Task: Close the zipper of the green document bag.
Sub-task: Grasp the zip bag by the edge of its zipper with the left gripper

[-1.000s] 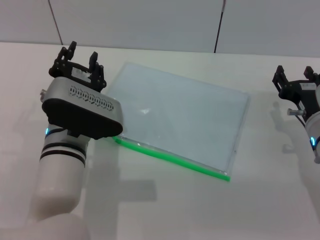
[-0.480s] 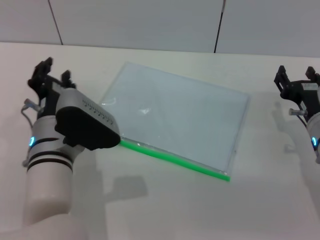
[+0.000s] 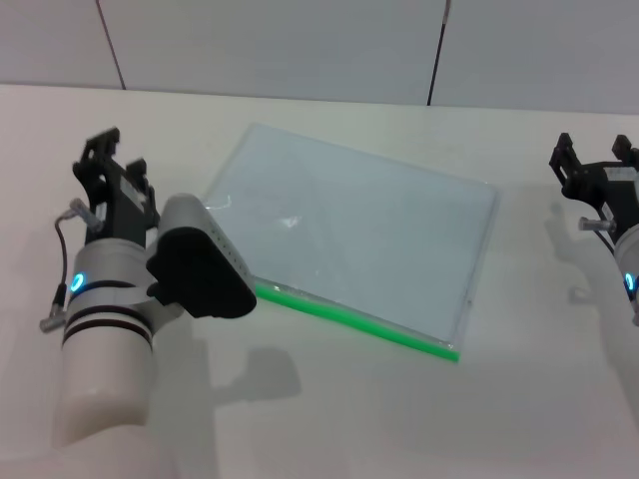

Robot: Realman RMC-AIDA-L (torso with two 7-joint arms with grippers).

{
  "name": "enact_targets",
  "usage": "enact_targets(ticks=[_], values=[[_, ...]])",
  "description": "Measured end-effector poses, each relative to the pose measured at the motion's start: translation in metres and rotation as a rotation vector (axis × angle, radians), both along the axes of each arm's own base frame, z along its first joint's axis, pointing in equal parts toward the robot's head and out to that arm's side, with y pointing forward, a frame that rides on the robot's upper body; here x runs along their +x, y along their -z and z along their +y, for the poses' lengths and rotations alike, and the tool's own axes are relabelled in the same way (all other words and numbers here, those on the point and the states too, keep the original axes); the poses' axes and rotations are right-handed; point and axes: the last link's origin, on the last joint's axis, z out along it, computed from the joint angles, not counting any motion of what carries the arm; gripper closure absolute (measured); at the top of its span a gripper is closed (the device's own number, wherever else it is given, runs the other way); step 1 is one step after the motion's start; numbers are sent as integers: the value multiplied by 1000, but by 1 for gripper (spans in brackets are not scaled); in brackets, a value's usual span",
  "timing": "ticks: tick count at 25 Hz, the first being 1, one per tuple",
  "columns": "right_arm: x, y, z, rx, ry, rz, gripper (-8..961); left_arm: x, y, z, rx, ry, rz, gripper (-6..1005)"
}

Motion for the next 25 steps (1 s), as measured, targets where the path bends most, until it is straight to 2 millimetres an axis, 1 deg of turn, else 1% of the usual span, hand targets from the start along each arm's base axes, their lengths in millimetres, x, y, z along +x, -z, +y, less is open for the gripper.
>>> enact_targets(ticks=[4,9,25], values=[[2,-2,1,9,8,3,240,-5,8,-2,-61,-39,33,529],[5,-4,1,12,22,3,240,-7,8,-2,-63,-50,38,529],[7,-5,3,9,35,7,240,-11,15,-5,-112,-83,61,528]])
